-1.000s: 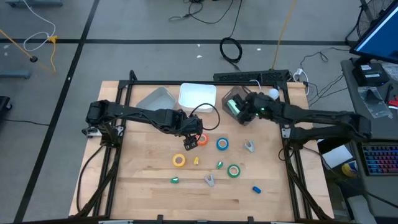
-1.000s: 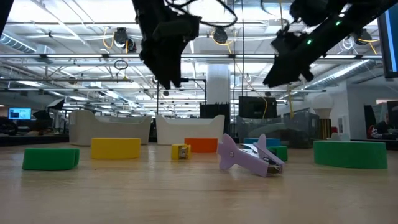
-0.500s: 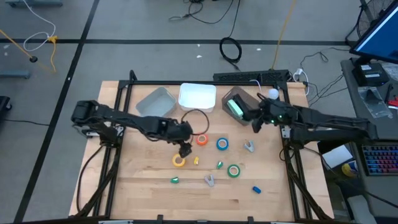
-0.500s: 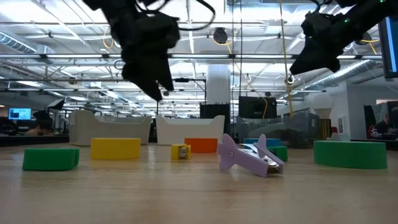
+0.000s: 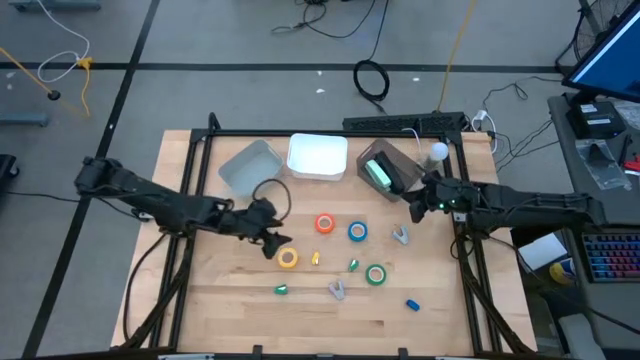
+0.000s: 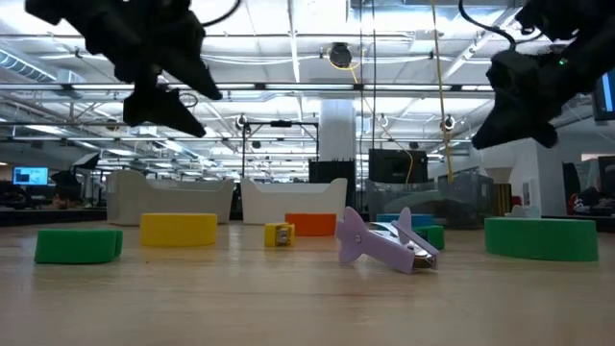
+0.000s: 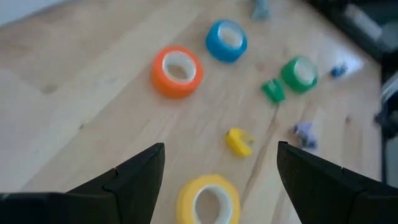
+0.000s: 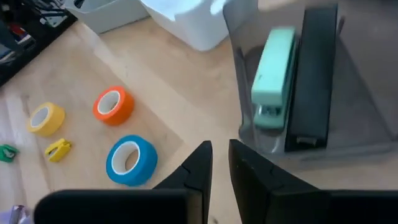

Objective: Pick and place Stapler, Stapler remover, tape
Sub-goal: Put the small blue stapler into the black bin

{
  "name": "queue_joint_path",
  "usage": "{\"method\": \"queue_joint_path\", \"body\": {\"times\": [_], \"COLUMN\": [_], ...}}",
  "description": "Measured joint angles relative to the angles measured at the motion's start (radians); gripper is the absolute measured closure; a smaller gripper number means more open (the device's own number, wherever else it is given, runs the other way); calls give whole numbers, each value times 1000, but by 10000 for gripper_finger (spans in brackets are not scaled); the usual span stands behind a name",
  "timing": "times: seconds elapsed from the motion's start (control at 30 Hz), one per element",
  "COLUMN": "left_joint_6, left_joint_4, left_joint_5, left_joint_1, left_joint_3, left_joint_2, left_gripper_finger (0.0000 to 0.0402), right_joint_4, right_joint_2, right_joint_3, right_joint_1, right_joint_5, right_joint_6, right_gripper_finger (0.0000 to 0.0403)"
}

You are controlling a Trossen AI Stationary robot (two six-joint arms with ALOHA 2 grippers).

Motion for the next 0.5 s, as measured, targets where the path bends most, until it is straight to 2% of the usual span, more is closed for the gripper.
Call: {"method": "queue_joint_path", "body": {"times": [0.13,0.3,0.5], "left_joint_6": [-35,-31,-91], "left_joint_4": [5,3,-3], "left_joint_5": [-84,-90,-87], "left_joint_1": [-42,-83,-134], "left_joint_3": [-42,-85,-142], "left_joint_2": [-93,-178,-187], "left_gripper_finger": [91,91,91], "right_joint_4": [82,162,254], "right_joint_2": [-40,-86,-122], "right_joint_3": [-56,-97,-179], "right_joint_1": [24,52,70], "right_joint_5": [1,2,14], "right_joint_6": [35,36,67], "right_gripper_finger": [358,358,358]}}
